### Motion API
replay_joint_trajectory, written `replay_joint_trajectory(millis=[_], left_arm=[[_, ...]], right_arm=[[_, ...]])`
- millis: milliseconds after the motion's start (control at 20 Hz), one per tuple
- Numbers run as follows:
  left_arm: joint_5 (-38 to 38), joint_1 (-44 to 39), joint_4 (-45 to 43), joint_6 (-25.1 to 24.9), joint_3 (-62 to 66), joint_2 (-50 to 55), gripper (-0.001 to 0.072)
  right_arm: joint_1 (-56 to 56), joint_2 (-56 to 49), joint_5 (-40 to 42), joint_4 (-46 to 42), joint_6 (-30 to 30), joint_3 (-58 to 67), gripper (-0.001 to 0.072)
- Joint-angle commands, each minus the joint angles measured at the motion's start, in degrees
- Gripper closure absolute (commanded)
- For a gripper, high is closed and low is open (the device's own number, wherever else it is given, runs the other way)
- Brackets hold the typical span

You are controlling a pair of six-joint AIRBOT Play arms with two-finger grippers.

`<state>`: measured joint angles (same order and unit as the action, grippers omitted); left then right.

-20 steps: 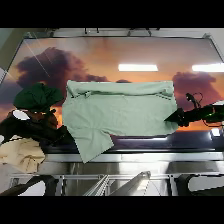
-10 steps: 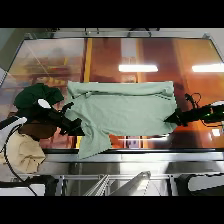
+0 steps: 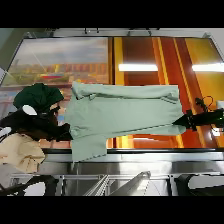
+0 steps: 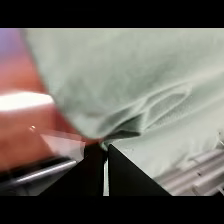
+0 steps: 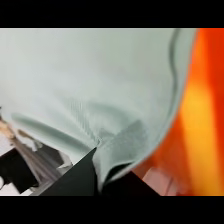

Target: Fold the shirts.

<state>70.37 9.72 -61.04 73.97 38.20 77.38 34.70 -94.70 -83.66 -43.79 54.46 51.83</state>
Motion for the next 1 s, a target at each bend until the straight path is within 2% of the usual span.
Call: replay_joint_trajectory(millis=[0, 100, 200, 300, 650, 850, 900, 950], left_arm=[[2.3, 5.6, 13.1, -7.6, 0.2, -8.6, 0.0679], [1.9, 6.3, 18.2, -8.6, 4.9, -12.6, 0.0679], [-0.5, 5.6, 19.2, -8.6, 12.1, -13.6, 0.0679], [-3.6, 3.6, 19.0, -8.6, 19.6, -10.9, 0.0679], [-6.4, -2.3, 19.1, -8.6, 45.7, 16.3, 0.0679], [-4.9, -4.3, 19.0, -8.5, 59.8, 30.9, 0.0678], [-3.9, -4.3, 19.0, -8.5, 61.9, 33.4, 0.0594], [-2.5, -4.3, 19.0, -8.1, 64.2, 35.7, 0.0327]], right_arm=[[0.9, 0.1, -6.3, 6.0, 0.0, 0.1, 0.0689], [0.9, 1.0, -7.3, 11.7, -0.5, 0.2, 0.0689], [0.1, 1.7, -6.2, 20.1, -2.2, 1.4, 0.0689], [-2.0, 1.6, -1.7, 22.4, -2.1, 4.0, 0.0689], [-10.1, -3.6, 18.4, 22.4, -2.2, 17.6, 0.0689], [-11.2, -8.1, 22.4, 22.3, -2.3, 20.5, 0.0678], [-11.0, -8.4, 22.3, 21.5, -2.9, 20.5, 0.0574], [-10.4, -8.3, 21.7, 20.4, -4.2, 20.5, 0.0333]])
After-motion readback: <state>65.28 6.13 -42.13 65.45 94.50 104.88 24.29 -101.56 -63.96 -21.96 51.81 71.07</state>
